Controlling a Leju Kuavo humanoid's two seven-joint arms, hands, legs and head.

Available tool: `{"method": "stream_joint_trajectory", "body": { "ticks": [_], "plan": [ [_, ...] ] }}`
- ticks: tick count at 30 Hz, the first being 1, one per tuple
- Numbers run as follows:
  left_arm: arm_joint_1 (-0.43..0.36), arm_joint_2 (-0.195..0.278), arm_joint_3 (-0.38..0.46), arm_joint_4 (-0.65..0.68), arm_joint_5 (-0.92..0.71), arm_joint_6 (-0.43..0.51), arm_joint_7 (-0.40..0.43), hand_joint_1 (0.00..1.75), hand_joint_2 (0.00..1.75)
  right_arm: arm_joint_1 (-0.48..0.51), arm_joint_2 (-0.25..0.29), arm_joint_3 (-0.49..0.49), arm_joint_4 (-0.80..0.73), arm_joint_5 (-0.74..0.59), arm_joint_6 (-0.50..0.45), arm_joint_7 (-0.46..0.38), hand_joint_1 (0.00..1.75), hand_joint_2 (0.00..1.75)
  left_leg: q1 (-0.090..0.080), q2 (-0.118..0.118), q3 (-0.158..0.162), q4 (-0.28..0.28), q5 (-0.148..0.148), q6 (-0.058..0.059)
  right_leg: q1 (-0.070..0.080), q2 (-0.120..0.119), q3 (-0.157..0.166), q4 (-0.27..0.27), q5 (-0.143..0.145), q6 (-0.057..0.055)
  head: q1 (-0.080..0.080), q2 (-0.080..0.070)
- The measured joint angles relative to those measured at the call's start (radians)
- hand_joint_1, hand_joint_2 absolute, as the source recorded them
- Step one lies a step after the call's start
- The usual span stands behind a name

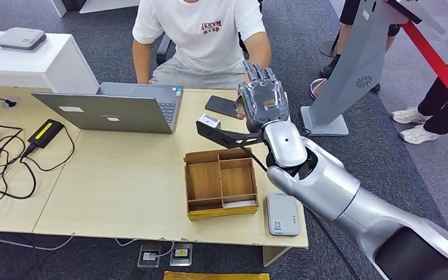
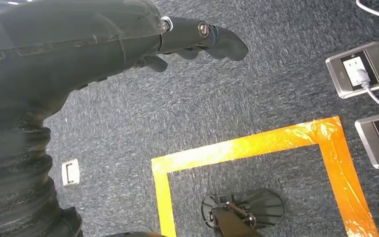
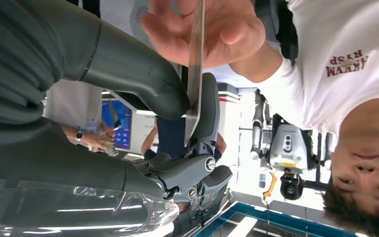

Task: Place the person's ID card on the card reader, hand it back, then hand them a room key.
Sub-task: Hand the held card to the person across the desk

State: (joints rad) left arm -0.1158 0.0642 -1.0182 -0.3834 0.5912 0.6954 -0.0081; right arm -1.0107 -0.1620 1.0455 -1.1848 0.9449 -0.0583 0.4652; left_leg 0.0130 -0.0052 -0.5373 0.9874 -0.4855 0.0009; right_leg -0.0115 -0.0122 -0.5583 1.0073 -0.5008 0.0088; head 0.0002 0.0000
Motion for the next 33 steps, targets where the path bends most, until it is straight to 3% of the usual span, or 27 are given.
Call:
{"method": "stream_joint_trajectory", "body": {
  "ticks": [8,9,12,13,29,33],
  "plan": [
    [0.001,0.000,-0.011,0.000,0.015,0.003,-0.008,0.00,1.75,-0.033,0.034,0.034,0.126,-0.008,-0.036,0.035,1.75,1.75,0.000,0.000,0.000,0.000,0.000,0.000,0.000,0.000,0.000,0.000,0.000,0.000,0.000,0.000],
    [0.002,0.000,-0.013,0.000,0.015,0.003,-0.009,0.00,1.75,-0.036,0.036,0.038,0.142,-0.008,-0.043,0.041,1.40,1.75,0.000,0.000,0.000,0.000,0.000,0.000,0.000,0.000,0.000,0.000,0.000,0.000,0.000,0.000],
    [0.002,0.000,-0.018,0.000,0.015,0.003,-0.009,0.00,1.75,-0.042,0.041,0.048,0.174,-0.006,-0.057,0.056,0.09,1.75,0.000,0.000,0.001,0.000,0.000,0.000,0.000,0.000,0.000,0.000,0.000,0.000,0.000,0.000],
    [0.002,0.000,-0.020,0.000,0.015,0.003,-0.009,0.00,1.75,-0.043,0.042,0.051,0.182,-0.005,-0.060,0.059,0.00,1.75,0.000,0.000,0.001,0.000,0.000,0.000,0.000,0.000,0.000,0.000,0.000,0.000,0.000,0.000],
    [0.006,0.001,-0.022,0.002,0.006,0.003,-0.012,0.00,1.75,-0.050,0.045,0.099,0.287,0.023,-0.104,0.079,0.00,1.75,0.000,0.000,0.001,0.000,0.000,0.000,0.000,0.001,0.000,0.000,0.000,0.000,0.000,0.000],
    [0.008,0.000,-0.022,0.002,0.008,0.003,-0.018,0.00,1.75,-0.048,0.042,0.099,0.294,-0.015,-0.189,0.079,0.00,1.75,0.000,0.001,0.001,0.000,0.000,0.000,0.000,0.002,0.000,0.000,0.000,0.000,0.000,0.000]
  ]
}}
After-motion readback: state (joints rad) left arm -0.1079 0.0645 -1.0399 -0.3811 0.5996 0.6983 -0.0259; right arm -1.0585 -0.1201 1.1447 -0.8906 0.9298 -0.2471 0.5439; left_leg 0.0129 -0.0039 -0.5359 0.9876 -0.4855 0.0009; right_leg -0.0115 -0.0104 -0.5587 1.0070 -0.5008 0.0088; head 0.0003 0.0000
